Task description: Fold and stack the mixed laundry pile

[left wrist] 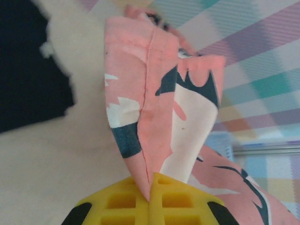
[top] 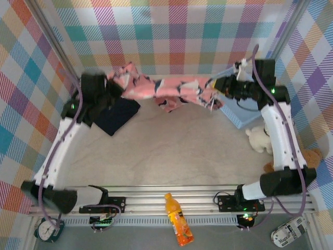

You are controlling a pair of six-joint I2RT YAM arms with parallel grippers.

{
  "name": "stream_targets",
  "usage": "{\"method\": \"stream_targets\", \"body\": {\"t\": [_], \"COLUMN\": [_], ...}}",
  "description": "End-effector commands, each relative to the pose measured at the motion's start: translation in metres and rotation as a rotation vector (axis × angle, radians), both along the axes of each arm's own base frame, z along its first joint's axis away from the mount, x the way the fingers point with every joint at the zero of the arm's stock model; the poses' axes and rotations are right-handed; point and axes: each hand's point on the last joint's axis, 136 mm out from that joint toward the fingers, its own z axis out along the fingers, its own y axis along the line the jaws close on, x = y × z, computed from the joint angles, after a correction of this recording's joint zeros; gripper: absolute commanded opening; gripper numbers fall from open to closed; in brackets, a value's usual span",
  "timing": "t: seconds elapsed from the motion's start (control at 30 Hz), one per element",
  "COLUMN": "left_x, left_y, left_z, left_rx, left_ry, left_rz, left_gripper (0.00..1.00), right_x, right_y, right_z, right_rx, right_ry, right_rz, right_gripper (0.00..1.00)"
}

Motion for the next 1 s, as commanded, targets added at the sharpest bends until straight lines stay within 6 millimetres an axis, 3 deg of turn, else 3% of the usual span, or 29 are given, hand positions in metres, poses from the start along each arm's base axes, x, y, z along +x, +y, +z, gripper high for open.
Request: {"method": "stream_targets", "body": {"t": [0.0, 0.1, 0.13, 0.2, 0.27, 0.33, 0.43, 0.53, 0.6, 0.67, 0.7, 0.73, 0.83, 0.97], "left_x": [-0.031, -0.075, -0.087, -0.112, -0.129, -0.133, -0.118, -0.085, -0.063, -0.047, -0.04, -0.036, -0.03, -0.031], "left_y": [-0.004, -0.013, -0.018, -0.032, -0.039, -0.038, -0.036, -0.042, -0.052, -0.061, -0.066, -0.072, -0.088, -0.099], "left_z": [-0.035, -0.089, -0.11, -0.151, -0.172, -0.174, -0.155, -0.141, -0.147, -0.168, -0.182, -0.198, -0.237, -0.281], "left_rx": [-0.102, -0.052, -0.044, -0.048, -0.022, 0.038, 0.12, 0.213, 0.275, 0.331, 0.342, 0.344, 0.344, 0.342], "left_ry": [-0.004, 0.118, 0.173, 0.296, 0.372, 0.393, 0.342, 0.239, 0.221, 0.264, 0.301, 0.347, 0.453, 0.56], "left_rz": [0.037, 0.021, 0.009, -0.027, -0.041, -0.042, -0.037, -0.053, -0.091, -0.117, -0.134, -0.148, -0.195, -0.209], "left_gripper": [0.04, 0.06, 0.15, 0.5, 0.84, 1.0, 1.0, 1.0, 0.93, 0.75, 0.54, 0.44, 0.3, 0.28], "right_x": [-0.022, -0.052, -0.059, -0.07, -0.075, -0.079, -0.084, -0.075, -0.062, -0.046, -0.037, -0.028, -0.005, 0.023], "right_y": [-0.003, -0.008, -0.009, -0.024, -0.031, -0.035, -0.042, -0.044, -0.044, -0.04, -0.038, -0.037, -0.032, -0.021], "right_z": [-0.05, -0.11, -0.127, -0.171, -0.192, -0.201, -0.208, -0.221, -0.236, -0.248, -0.254, -0.26, -0.277, -0.303], "right_rx": [-0.023, -0.067, -0.082, -0.175, -0.218, -0.219, -0.242, -0.244, -0.264, -0.275, -0.291, -0.3, -0.341, -0.365], "right_ry": [0.07, 0.197, 0.235, 0.343, 0.385, 0.415, 0.432, 0.424, 0.453, 0.49, 0.501, 0.505, 0.519, 0.58], "right_rz": [0.019, 0.028, 0.035, -0.015, -0.038, -0.07, -0.13, -0.164, -0.184, -0.2, -0.221, -0.249, -0.295, -0.304], "right_gripper": [0.22, 0.24, 0.24, 0.23, 0.23, 0.35, 0.52, 0.53, 0.49, 0.46, 0.46, 0.46, 0.46, 0.47]}}
